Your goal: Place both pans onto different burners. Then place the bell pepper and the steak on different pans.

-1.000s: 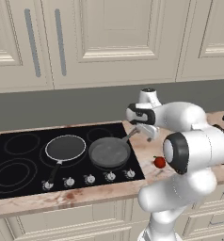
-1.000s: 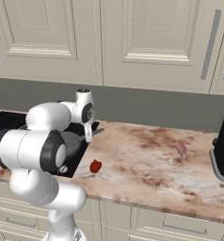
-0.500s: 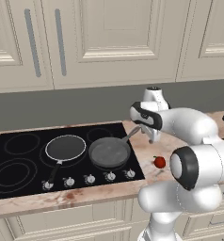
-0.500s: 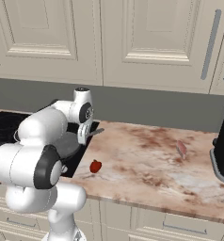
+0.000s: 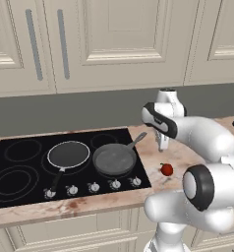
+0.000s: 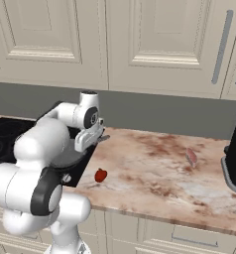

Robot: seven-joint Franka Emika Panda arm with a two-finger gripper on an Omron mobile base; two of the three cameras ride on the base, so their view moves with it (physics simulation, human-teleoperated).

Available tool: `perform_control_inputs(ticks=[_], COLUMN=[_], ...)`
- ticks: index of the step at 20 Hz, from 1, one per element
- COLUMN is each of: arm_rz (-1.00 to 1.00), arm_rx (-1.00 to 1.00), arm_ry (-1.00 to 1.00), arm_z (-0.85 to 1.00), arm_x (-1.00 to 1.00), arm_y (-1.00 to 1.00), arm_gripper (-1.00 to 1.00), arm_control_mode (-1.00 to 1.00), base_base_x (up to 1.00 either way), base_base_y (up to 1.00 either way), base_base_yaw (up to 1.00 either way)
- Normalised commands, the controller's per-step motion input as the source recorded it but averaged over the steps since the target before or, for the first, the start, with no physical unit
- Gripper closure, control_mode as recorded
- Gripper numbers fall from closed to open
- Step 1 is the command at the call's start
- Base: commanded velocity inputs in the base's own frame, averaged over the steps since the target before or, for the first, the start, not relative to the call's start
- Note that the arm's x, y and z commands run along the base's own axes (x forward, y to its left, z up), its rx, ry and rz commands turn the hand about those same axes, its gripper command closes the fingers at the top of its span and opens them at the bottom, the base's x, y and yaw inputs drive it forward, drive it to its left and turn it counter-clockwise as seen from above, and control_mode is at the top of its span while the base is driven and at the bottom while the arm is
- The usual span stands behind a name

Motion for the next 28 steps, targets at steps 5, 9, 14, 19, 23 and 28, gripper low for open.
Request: perform_control_inputs(ticks=[5, 9, 14, 19, 23, 28], arm_rz=[-0.34, -0.37, -0.40, -0.37, -0.34, -0.30], arm_rx=[0.00, 0.00, 0.00, 0.00, 0.00, -0.02], arm_ry=[0.00, 0.00, 0.00, 0.02, 0.00, 0.00], arm_z=[0.00, 0.00, 0.00, 0.03, 0.00, 0.00], arm_x=[-0.42, -0.41, -0.34, -0.21, -0.17, -0.15], arm_y=[-0.03, 0.00, -0.04, -0.07, -0.10, -0.14], arm_gripper=[-1.00, -1.00, -1.00, -1.00, -1.00, -1.00], arm_control_mode=[-1.00, -1.00, -1.00, -1.00, -1.00, -1.00], base_base_x=[0.00, 0.00, 0.00, 0.00, 0.00, 0.00], base_base_y=[0.00, 0.00, 0.00, 0.00, 0.00, 0.00], base_base_yaw=[0.00, 0.00, 0.00, 0.00, 0.00, 0.00])
